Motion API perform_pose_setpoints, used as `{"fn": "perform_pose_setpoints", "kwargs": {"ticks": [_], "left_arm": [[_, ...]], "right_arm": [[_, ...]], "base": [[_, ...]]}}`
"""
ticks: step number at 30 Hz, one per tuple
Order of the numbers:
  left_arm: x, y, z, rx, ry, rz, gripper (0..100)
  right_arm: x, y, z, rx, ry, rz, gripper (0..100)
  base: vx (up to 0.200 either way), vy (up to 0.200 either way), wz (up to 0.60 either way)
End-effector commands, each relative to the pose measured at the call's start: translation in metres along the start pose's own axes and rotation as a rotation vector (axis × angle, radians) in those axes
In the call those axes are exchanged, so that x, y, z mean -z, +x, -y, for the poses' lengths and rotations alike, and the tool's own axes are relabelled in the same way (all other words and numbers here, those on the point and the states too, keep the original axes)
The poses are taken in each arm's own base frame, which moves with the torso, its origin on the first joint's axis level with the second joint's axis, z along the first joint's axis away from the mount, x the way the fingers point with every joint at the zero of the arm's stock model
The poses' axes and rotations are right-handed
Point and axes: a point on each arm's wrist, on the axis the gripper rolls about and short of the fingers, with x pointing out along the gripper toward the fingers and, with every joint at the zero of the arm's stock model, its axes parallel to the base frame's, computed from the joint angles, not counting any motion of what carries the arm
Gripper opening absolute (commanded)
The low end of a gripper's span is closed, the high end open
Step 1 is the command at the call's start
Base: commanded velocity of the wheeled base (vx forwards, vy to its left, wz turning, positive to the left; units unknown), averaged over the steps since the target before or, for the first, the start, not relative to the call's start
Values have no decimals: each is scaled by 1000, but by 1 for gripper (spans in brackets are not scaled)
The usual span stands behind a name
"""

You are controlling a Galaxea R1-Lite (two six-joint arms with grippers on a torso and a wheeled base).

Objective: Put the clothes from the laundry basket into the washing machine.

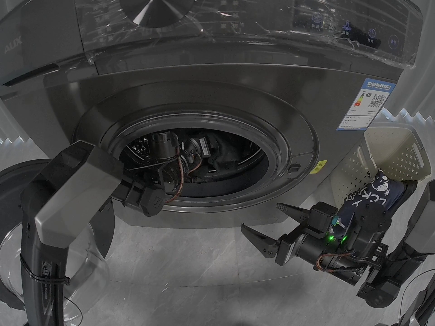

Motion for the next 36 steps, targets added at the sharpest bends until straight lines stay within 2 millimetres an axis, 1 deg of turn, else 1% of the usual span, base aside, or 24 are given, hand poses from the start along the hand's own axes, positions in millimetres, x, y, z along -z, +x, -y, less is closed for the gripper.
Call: {"fn": "perform_pose_setpoints", "kwargs": {"ticks": [1,4,5,7,11,14,15,18,22,25,26,29,34,36], "left_arm": [[-3,-25,15,41,-1,-111,100],[13,-29,17,62,7,-184,100],[13,-29,17,62,7,-184,100],[25,-25,17,62,12,-212,100],[32,-18,16,57,15,-225,100],[38,-7,11,48,21,-221,100],[37,-5,12,49,20,-213,0],[35,-1,15,56,13,-196,0],[41,4,17,62,8,-180,0],[35,15,15,44,-3,-124,0],[30,21,11,8,-16,-84,0],[22,29,3,-37,-33,-25,0],[8,33,-5,-59,-40,30,0],[6,34,-8,-66,-40,33,0]], "right_arm": [[2,1,-1,-3,0,-7,100],[3,2,-1,-4,-2,-12,100],[3,2,-1,-4,-2,-12,100],[5,2,-3,-11,-1,-16,100],[4,2,-3,-11,-1,-14,100],[4,2,-4,-14,-1,-15,100],[4,2,-4,-14,-1,-15,100],[4,2,-4,-15,-1,-13,100],[4,2,-4,-15,-1,-13,100],[4,3,-4,-15,-1,-13,100],[4,2,-4,-14,-1,-15,100],[5,3,-4,-14,-1,-15,100],[4,4,-4,-17,1,-9,100],[4,4,-4,-17,1,-9,100]], "base": [[0,0,0],[0,0,0],[0,0,0],[0,0,0],[0,0,0],[0,0,0],[0,0,0],[0,0,0],[0,0,0],[0,0,0],[0,0,0],[0,0,0],[0,0,0],[0,0,0]]}}
